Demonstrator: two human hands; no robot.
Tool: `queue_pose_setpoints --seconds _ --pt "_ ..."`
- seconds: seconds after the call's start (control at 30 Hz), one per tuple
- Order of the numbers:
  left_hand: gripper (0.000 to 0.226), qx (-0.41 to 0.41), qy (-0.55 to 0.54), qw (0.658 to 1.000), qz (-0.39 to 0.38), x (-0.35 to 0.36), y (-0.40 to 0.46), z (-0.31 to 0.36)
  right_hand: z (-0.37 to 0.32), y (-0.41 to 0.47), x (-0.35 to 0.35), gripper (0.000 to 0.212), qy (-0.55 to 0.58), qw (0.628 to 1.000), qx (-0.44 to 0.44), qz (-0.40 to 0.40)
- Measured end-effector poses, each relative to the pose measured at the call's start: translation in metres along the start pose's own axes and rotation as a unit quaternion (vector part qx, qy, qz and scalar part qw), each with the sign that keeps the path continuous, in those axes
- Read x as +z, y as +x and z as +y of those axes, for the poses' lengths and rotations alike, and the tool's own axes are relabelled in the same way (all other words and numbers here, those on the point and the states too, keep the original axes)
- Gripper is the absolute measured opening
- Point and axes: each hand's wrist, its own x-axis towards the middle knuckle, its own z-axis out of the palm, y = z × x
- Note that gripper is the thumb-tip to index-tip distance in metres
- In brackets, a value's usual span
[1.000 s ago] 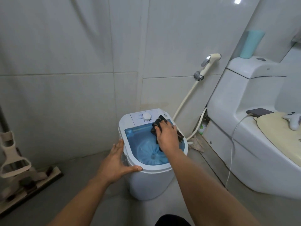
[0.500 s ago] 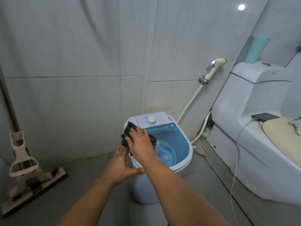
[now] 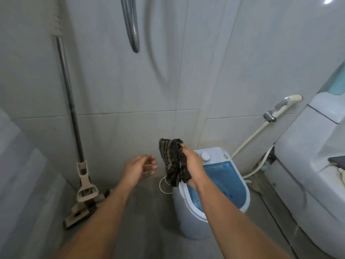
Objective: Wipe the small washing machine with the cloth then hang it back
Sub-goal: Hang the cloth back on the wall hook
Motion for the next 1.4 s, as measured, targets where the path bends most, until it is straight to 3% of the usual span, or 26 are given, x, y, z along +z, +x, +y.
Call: queue_pose_setpoints --seconds 0.17,0.3,0.43,0.53,0.6,0.7,0.9,1.0,1.03,1.13,1.3,1.4 --pt "0.043 -0.076 -0.054 0.995 -0.022 -0.016 -0.075 0.130 -0.054 -0.054 0.087 0.027 -0.026 0.997 0.010 -0.073" --pt "0.022 -0.124 -0.084 0.989 0.016 -0.042 -0.133 0.203 -0.105 -0.113 0.153 0.032 -0.108 0.989 0.028 -0.098" --pt "0.012 -0.158 -0.100 0.981 0.047 -0.084 -0.185 0.266 -0.159 -0.156 0.223 0.022 -0.150 0.983 0.042 -0.092" --pt "0.013 -0.155 -0.110 0.981 0.036 -0.120 -0.217 0.317 -0.195 -0.172 0.275 0.038 -0.144 0.981 0.073 -0.111" --pt "0.021 -0.145 -0.107 0.983 0.026 -0.140 -0.234 0.351 -0.217 -0.179 0.308 0.044 -0.153 0.975 0.090 -0.132" --pt "0.021 -0.109 -0.086 0.990 0.032 -0.167 -0.256 0.399 -0.243 -0.185 0.353 0.030 -0.156 0.970 0.093 -0.160" --pt "0.014 -0.043 -0.038 0.996 0.075 -0.203 -0.282 0.468 -0.295 -0.194 0.426 0.014 -0.247 0.949 0.021 -0.193" --pt "0.015 -0.004 -0.046 0.995 0.093 -0.216 -0.287 0.493 -0.313 -0.198 0.454 0.040 -0.256 0.933 0.014 -0.253" --pt "0.015 0.007 -0.045 0.994 0.101 -0.220 -0.287 0.501 -0.318 -0.199 0.462 0.038 -0.259 0.929 0.001 -0.263" --pt "0.017 0.031 -0.055 0.990 0.124 -0.231 -0.287 0.521 -0.331 -0.194 0.481 0.015 -0.259 0.932 -0.032 -0.252" --pt "0.025 0.080 -0.020 0.973 0.218 -0.252 -0.274 0.554 -0.362 -0.170 0.510 0.024 -0.330 0.908 -0.127 -0.226" --pt "0.019 0.140 0.069 0.955 0.251 -0.261 -0.261 0.578 -0.378 -0.156 0.527 0.022 -0.367 0.882 -0.199 -0.218"
